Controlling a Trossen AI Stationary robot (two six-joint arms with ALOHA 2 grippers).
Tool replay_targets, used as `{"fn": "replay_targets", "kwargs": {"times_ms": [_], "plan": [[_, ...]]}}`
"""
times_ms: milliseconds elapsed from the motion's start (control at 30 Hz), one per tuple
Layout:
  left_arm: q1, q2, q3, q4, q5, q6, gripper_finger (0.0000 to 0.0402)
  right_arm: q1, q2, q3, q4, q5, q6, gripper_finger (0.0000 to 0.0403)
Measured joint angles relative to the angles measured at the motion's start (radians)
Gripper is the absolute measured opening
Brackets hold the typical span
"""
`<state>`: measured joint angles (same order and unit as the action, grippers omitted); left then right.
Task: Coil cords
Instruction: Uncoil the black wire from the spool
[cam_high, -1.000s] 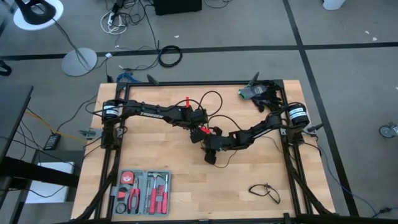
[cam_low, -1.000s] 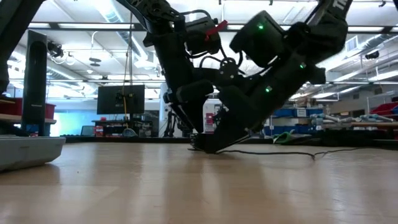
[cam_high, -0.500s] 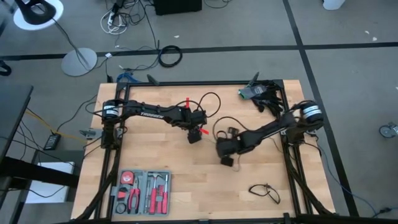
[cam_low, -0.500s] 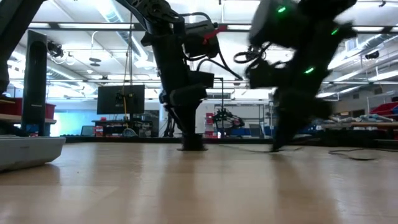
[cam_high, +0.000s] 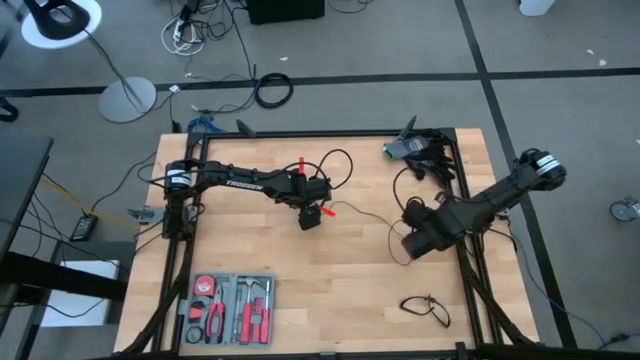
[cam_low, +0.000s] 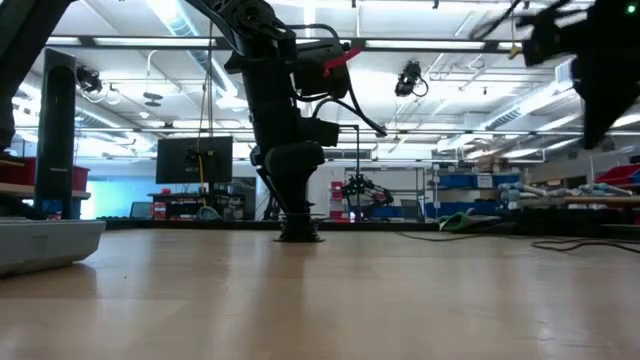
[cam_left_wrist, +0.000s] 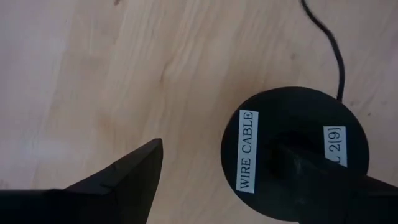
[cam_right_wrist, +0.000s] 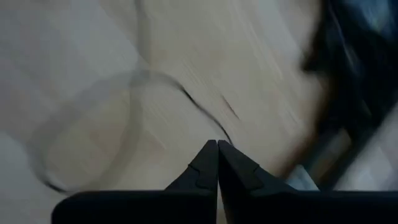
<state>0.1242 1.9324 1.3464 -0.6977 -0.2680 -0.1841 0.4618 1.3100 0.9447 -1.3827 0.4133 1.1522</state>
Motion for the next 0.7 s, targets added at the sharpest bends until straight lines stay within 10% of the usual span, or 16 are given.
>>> {"fn": "replay_targets", "kwargs": {"times_ms": [267, 700], "plan": [[0.000, -0.016, 0.001, 0.013, 0.000, -0.001, 0.0307, -0.021, 0.006, -0.053, 0.598, 0.287, -0.498, 0.0067], [0.000, -0.032, 0.002, -0.002, 0.010, -0.004, 0.0307, -0.328, 0.395, -0.115, 1.584, 0.051, -1.253, 0.0174]]}}
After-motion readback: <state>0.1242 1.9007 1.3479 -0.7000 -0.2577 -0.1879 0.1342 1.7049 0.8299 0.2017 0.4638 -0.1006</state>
